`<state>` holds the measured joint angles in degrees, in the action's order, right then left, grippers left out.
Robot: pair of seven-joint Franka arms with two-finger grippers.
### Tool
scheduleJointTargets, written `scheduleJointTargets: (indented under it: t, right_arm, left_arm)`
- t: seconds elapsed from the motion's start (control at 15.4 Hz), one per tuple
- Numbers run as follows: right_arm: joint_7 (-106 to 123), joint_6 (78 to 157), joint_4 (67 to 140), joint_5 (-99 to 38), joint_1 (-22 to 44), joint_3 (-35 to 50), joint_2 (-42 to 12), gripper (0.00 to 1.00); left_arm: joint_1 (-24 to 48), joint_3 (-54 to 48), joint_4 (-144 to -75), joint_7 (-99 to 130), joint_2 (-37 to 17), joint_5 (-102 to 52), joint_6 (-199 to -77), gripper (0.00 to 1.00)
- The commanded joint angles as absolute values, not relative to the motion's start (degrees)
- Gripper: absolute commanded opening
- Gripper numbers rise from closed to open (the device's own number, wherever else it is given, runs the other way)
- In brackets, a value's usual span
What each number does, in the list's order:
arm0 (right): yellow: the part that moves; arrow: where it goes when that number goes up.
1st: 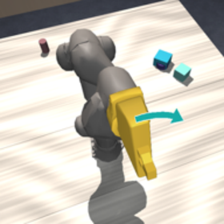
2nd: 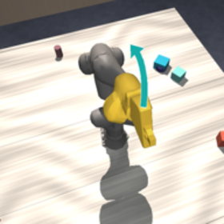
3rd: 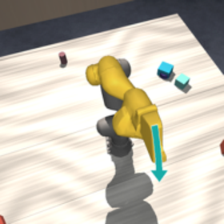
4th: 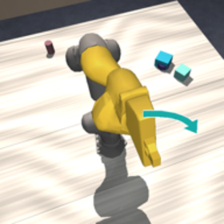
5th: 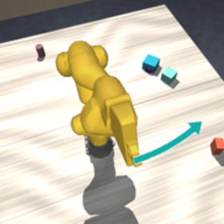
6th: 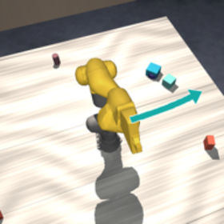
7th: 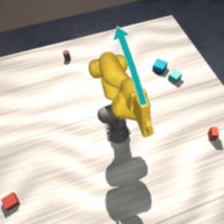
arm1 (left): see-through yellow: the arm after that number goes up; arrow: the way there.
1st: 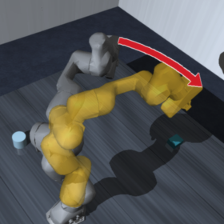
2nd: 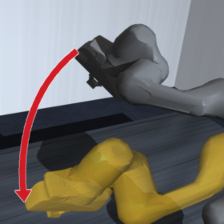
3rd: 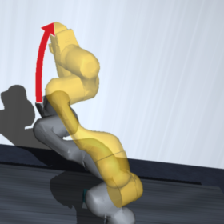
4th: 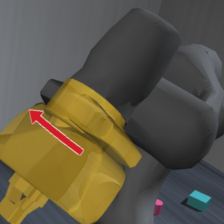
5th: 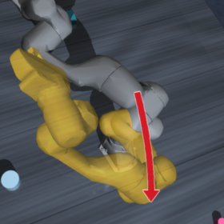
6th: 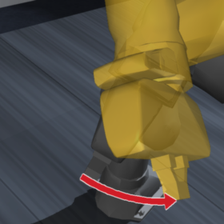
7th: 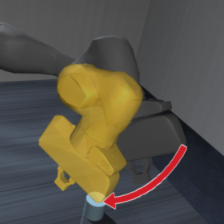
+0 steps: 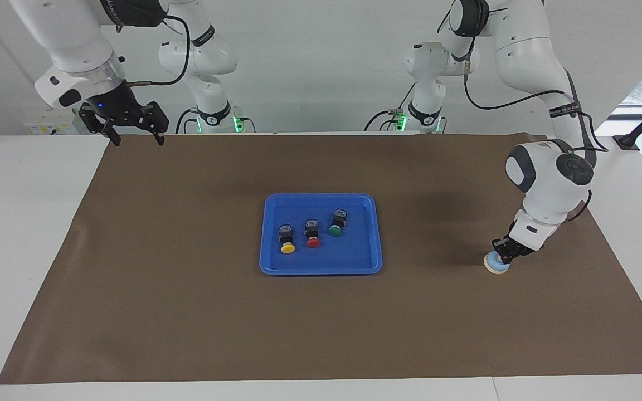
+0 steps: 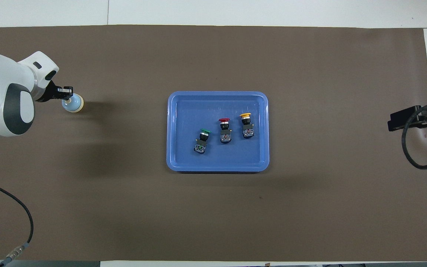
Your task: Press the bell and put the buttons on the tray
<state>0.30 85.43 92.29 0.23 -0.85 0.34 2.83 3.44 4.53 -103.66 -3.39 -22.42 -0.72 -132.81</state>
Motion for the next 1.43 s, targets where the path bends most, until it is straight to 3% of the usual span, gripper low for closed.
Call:
scheduleJointTargets:
  t: [0.0,0.26,0.65,0.72,0.78,0.98,1.04,1.17,1.37]
  right_arm:
    - [1.41,85.43,93.52,0.62,-1.49,0.88,3.96,1.0]
    - [1.41,85.43,93.52,0.62,-1.49,0.88,3.96,1.0]
    - [1.41,85.43,93.52,0.62,-1.49,0.88,3.96,1.0]
    - [1.41,85.43,93.52,0.62,-1.49,0.88,3.96,1.0]
    - [1.41,85.43,93.52,0.7,-1.49,0.88,3.96,1.0]
    - [1.41,85.43,93.52,0.62,-1.49,0.88,3.96,1.0]
    - [1.41,85.43,93.52,0.62,-1.49,0.88,3.96,1.0]
    - [1.41,85.43,93.52,0.62,-1.49,0.88,3.96,1.0]
    - [1.41,85.43,93.52,0.62,-1.49,0.88,3.96,1.0]
  left_arm:
    - [3.34,4.48,-106.09,-2.46,-22.59,0.88,-136.5,0.0]
    - [3.08,4.74,-98.28,-2.81,-19.97,0.7,-121.95,0.0]
    - [2.81,4.83,-95.27,-2.9,-5.39,0.44,-102.51,0.0]
    - [2.81,4.75,-95.27,-2.99,-3.1,0.35,-100.04,0.06]
    - [2.81,4.83,-95.19,-2.9,-1.08,0.09,-97.67,0.24]
    - [3.34,4.75,-95.1,-2.64,4.38,-0.09,-92.13,0.93]
    - [3.34,4.66,-95.1,-2.64,5.7,-0.09,-90.89,1.0]
    - [3.34,4.66,-95.54,-2.64,8.34,-0.17,-89.48,1.0]
    - [3.51,4.57,-94.31,-2.72,7.83,-0.09,-86.31,1.0]
